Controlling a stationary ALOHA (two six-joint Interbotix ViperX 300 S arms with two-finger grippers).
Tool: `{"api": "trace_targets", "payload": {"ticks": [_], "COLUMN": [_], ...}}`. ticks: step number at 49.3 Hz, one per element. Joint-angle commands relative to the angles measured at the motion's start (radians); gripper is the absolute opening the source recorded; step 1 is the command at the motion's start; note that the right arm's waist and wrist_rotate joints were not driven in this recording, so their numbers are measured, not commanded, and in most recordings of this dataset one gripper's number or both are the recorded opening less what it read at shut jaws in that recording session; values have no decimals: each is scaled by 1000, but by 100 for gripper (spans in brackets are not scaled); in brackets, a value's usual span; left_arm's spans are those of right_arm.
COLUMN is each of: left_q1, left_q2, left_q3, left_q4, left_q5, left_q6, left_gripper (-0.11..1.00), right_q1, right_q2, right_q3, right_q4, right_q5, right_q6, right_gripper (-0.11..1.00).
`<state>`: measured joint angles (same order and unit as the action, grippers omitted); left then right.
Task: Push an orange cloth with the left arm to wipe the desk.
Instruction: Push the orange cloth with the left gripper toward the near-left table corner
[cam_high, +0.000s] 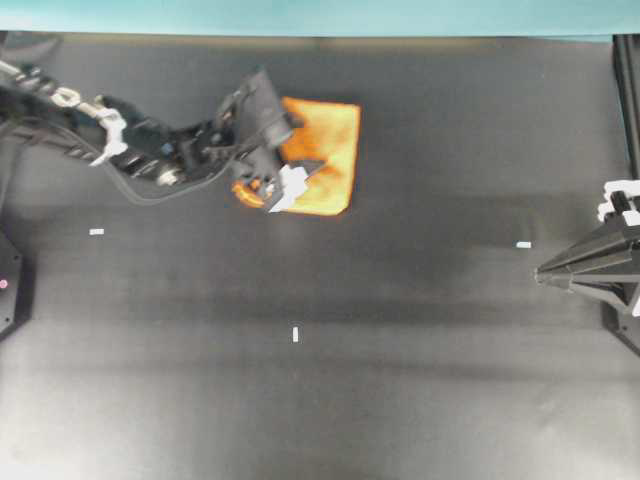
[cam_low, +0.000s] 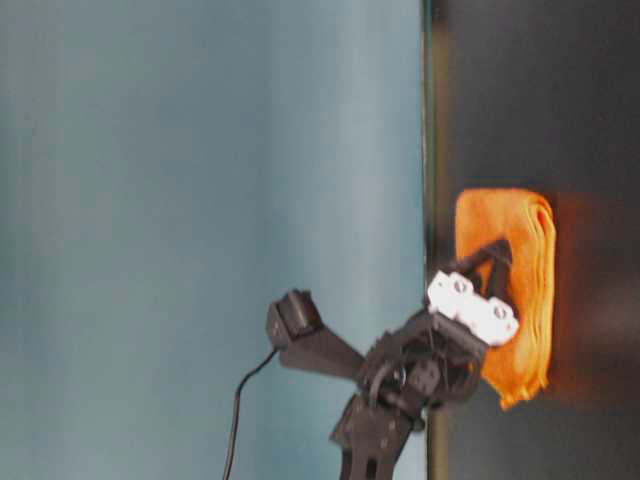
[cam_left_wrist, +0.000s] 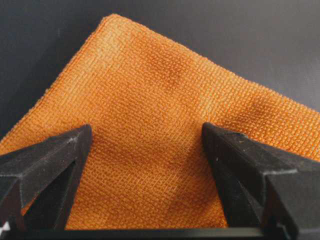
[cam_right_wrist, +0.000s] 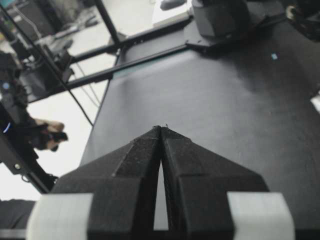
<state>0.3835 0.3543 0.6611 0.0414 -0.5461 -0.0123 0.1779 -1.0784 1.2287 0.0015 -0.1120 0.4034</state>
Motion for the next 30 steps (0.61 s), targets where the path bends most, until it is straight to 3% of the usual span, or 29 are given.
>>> {"api": "trace_targets", "payload": {"ticks": [1,30], "left_q1": [-38,-267], "left_q2": [-52,-149], "left_q3": [44,258], "left_q4": [3,3], "left_q5": [-18,-80], "left_q6": [3,-37], "left_gripper": [86,86], "right_q1": [0,0], "right_q2": [2,-2], "right_q3": [-8,-3], "right_q4": [0,2], "right_q5": [-6,-5], "right_q6": [0,0], "right_gripper": [-1,-1]}}
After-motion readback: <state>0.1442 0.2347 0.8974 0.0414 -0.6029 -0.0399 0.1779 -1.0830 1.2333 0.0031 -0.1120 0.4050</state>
